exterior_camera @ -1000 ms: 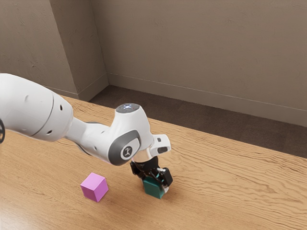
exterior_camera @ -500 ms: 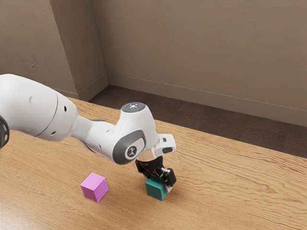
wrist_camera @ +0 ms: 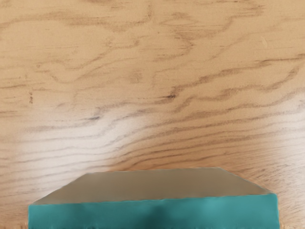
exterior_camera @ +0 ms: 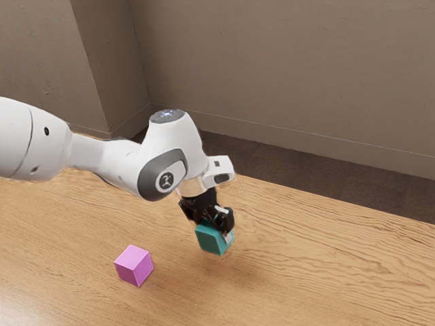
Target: Pick up the blue block with one arm, and put the blue block on the pink block with one arm
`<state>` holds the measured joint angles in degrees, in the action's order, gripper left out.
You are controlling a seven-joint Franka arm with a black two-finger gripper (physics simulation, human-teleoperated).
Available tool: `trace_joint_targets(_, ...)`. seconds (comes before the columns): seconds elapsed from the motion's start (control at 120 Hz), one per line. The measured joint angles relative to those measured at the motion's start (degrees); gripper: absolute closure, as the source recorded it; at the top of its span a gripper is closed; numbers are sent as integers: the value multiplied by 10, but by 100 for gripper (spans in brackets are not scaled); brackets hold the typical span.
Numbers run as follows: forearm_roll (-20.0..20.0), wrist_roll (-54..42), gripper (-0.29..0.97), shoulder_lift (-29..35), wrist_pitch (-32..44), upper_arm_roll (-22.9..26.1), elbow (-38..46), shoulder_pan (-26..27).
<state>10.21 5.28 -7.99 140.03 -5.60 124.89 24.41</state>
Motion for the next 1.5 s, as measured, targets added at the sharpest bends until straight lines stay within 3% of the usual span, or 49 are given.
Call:
trace_joint_targets(0.125,-65,14,34,152,-85,-16,23,-20)
trace_joint_targets(0.192,-95,21,34,237,-124,-17,59,-67)
trace_joint_targets(0.308,-124,29,33,297,-168,-18,110,-146)
trace_joint_targets(0.425,-136,36,33,289,-185,-18,132,-165)
trace_joint_targets(0.65,-143,45,33,202,-156,-15,140,-167)
trace_joint_targets(0.983,-141,56,33,164,-121,-8,137,-162)
trace_joint_targets(1.15,-141,55,33,199,-111,16,151,-160)
trace_joint_targets(1.5,-144,27,33,218,-45,15,200,-161)
